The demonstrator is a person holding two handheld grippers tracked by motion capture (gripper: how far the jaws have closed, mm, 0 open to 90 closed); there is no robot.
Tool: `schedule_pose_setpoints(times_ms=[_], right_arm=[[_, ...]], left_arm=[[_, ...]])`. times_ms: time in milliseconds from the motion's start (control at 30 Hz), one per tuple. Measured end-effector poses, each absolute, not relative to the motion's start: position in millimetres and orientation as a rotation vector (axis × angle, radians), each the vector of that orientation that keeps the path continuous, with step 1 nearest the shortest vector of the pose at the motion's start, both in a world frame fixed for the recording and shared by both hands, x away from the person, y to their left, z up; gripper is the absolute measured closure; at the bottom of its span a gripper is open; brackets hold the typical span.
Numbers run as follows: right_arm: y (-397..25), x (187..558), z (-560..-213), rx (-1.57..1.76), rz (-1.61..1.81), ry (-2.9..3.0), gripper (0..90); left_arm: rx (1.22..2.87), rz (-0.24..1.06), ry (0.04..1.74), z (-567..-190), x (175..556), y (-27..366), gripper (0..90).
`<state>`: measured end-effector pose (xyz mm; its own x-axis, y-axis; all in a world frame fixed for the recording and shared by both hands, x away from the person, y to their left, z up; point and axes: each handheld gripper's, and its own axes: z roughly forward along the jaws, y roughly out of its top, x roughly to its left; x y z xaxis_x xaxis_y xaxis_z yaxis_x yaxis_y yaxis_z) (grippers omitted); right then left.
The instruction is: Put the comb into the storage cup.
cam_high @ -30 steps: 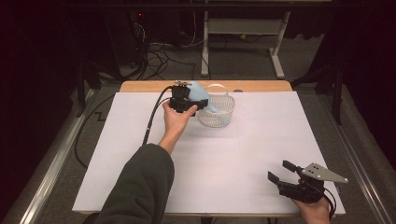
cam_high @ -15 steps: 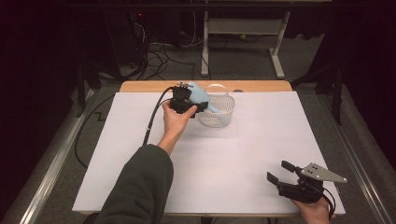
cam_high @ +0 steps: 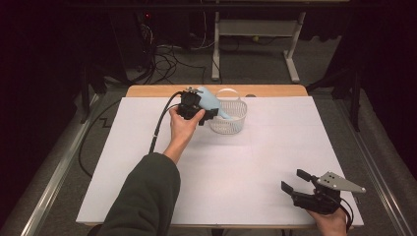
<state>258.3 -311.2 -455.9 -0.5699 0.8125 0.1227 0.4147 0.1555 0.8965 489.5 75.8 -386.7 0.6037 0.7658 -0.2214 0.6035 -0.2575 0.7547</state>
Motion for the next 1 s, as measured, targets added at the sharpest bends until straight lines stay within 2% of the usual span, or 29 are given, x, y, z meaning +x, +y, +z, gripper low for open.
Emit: schedule_pose_setpoints(times_ms=[1000], right_arm=[[-312,259,-456,1.174,1.392,2.050,23.6]], left_arm=[[1.929,0.230,1.050,-385,485,90,31.4]])
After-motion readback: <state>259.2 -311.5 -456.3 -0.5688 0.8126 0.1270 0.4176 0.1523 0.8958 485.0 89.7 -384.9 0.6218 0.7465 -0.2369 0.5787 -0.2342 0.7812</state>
